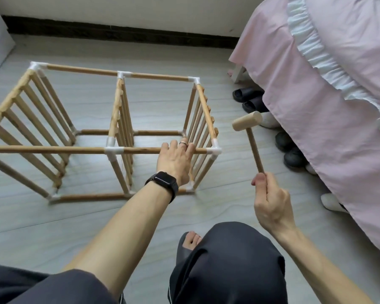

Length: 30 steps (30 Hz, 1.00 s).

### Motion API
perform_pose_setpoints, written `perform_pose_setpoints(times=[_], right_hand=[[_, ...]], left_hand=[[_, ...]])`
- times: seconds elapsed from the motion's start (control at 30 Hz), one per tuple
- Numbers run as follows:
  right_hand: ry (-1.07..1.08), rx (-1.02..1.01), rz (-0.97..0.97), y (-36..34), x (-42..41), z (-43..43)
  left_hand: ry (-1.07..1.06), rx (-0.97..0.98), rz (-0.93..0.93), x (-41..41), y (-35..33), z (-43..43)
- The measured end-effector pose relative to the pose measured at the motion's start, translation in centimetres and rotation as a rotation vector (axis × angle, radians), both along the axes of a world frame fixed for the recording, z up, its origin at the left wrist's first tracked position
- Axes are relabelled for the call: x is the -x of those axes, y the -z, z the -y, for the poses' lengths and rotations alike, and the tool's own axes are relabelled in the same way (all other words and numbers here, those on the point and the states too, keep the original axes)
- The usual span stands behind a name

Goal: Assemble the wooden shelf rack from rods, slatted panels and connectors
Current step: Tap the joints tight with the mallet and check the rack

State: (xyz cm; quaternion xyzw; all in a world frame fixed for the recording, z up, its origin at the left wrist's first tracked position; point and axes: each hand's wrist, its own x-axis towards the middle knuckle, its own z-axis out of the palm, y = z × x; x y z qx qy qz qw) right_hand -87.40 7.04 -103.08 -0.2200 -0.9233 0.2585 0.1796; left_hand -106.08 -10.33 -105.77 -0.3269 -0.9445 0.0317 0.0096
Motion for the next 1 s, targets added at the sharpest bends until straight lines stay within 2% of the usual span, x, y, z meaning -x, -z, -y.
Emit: perform_pose_setpoints(times=[0.07, 0.1, 0.17, 0.23, 0.33, 0.37, 0.47, 0.5, 0.6, 0.63, 0.8, 0.9, 1.0], right_hand=[[-0.029, -0.006, 0.219, 0.1, 0.2, -0.2], [-0.031, 0.008, 0.212, 0.2, 0.2, -0.2], [-0.010, 0.041, 0.006, 0.0, 0.0, 0.1], [-0.003, 0.041, -0.061, 0.1, -0.1, 0.4], [-0.019, -0.012, 0.239, 0.4, 0.2, 0.2], [-0.012, -0.009, 0.227, 0.4, 0.2, 0.1], [-0.009, 0.024, -0.059, 0.3, -0.3, 0.7], [-0.020, 0.010, -0.058, 0.4, -0.3, 0.8], [-0.049, -0.087, 0.323, 0.4, 0.1, 0.8], [-0.052, -0.081, 0.362, 0.4, 0.2, 0.7], [-0.030, 0.013, 0.133, -0.3, 0.6, 1.6], [-0.075, 0.063, 0.108, -0.3, 1.9, 2.8], [-0.160, 0.135, 0.116, 0.1, 3.9, 4.7]], left_hand=[[0.005, 0.005, 0.001, 0.0, -0.1, 0.0], [0.008, 0.005, 0.003, 0.0, -0.1, 0.0], [0.004, 0.004, 0.010, 0.1, -0.2, -0.1], [-0.001, 0.005, 0.020, 0.0, -0.2, -0.1], [-0.007, 0.015, 0.016, -0.1, -0.4, -0.1], [-0.008, 0.016, 0.019, -0.1, -0.4, -0.1], [-0.009, 0.031, 0.012, -0.1, -0.5, -0.1], [-0.007, 0.035, 0.014, -0.2, -0.5, -0.1], [0.003, 0.052, 0.033, -0.2, -0.8, -0.1], [0.007, 0.052, 0.059, -0.2, -1.1, -0.1], [0.020, 0.050, 0.394, 2.3, -4.4, 1.5], [-0.048, 0.089, 0.401, 6.5, -7.9, 5.8], [-0.252, 0.022, 0.464, 9.8, -10.0, 12.2]])
